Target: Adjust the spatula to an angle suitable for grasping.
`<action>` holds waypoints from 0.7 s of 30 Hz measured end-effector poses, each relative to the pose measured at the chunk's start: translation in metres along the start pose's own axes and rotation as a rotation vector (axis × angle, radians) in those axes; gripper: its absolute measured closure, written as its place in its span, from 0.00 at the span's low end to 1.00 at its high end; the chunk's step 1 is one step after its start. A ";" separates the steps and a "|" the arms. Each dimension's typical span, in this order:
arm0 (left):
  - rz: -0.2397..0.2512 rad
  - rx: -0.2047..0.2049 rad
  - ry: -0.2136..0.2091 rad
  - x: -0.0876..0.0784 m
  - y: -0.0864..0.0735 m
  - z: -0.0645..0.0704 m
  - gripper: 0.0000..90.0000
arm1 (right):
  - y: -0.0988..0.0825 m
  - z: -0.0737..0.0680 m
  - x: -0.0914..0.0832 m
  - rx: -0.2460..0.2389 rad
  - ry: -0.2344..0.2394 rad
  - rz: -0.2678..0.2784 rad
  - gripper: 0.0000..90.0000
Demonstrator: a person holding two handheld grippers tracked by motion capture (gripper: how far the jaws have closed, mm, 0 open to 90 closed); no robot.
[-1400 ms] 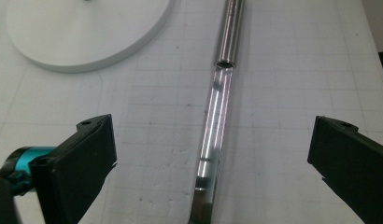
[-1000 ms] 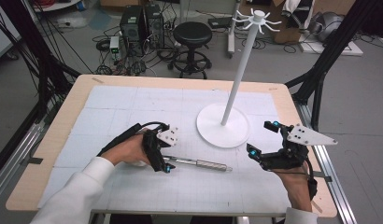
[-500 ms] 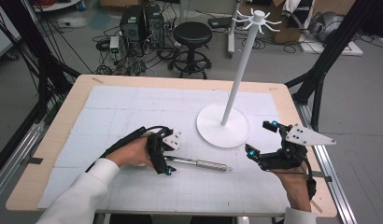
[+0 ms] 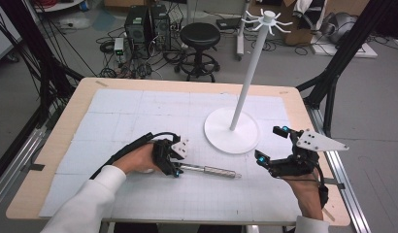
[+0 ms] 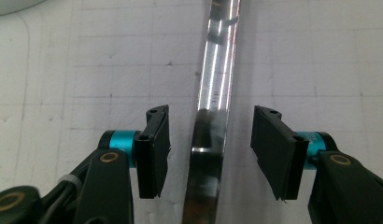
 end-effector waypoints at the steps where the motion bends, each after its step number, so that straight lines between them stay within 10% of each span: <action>1: 0.000 0.004 -0.007 0.000 0.000 0.000 0.55 | 0.000 0.000 0.000 0.000 0.001 -0.001 0.01; 21: -0.035 0.007 -0.017 0.001 -0.002 -0.001 0.81 | -0.002 0.000 0.001 -0.004 0.002 -0.005 0.01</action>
Point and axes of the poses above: each handheld gripper's, and its own axes: x roughly forward along the jaws, y roughly out of its top, z roughly to its right, the point moved 10 cm from there along x, roughly forward along the jaws, and after that the axes turned 1 degree about z, right-handed, at the moved point
